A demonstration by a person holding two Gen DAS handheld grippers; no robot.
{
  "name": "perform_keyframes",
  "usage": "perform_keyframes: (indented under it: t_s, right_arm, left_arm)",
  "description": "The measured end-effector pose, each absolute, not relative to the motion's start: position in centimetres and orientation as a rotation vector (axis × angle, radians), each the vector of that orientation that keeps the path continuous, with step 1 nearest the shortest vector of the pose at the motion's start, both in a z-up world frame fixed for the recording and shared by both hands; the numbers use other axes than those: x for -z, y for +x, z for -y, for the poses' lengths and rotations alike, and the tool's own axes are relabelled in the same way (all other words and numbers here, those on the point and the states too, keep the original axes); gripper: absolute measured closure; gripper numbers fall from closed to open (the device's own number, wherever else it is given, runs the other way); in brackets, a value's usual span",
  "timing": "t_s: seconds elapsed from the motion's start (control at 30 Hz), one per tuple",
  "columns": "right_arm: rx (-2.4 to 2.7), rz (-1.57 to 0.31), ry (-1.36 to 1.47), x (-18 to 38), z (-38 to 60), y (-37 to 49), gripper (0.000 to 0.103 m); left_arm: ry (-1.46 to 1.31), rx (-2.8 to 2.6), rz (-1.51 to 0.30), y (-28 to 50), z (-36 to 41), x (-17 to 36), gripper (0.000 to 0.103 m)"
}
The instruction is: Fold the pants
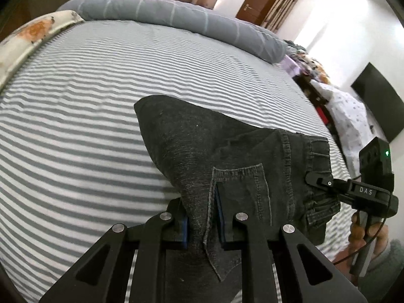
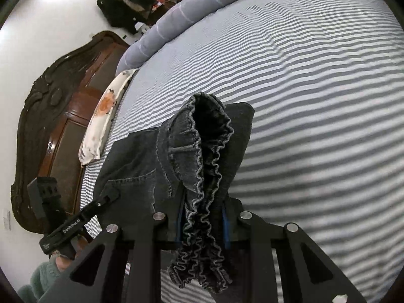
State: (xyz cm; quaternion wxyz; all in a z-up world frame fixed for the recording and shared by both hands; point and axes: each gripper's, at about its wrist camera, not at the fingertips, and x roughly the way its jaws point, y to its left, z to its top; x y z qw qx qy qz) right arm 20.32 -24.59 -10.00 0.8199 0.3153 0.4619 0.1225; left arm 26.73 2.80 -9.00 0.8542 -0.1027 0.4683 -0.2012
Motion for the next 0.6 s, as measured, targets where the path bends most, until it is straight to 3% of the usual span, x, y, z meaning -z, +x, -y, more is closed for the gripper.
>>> perform_keyframes:
  t_s: [0.43, 0.6]
  right_arm:
    - [-0.233, -1.055, 0.595, 13.3, 20.7, 27.9, 0.081]
    - [-0.190, -1.046, 0.552, 14.2, 21.0, 27.0, 0.066]
  left_arm:
    - [-0.198, 0.294, -1.011, 30.8, -8.2, 12.0, 0.087]
    - [-0.187, 0.269, -1.037, 30.4, -8.5, 13.4, 0.085]
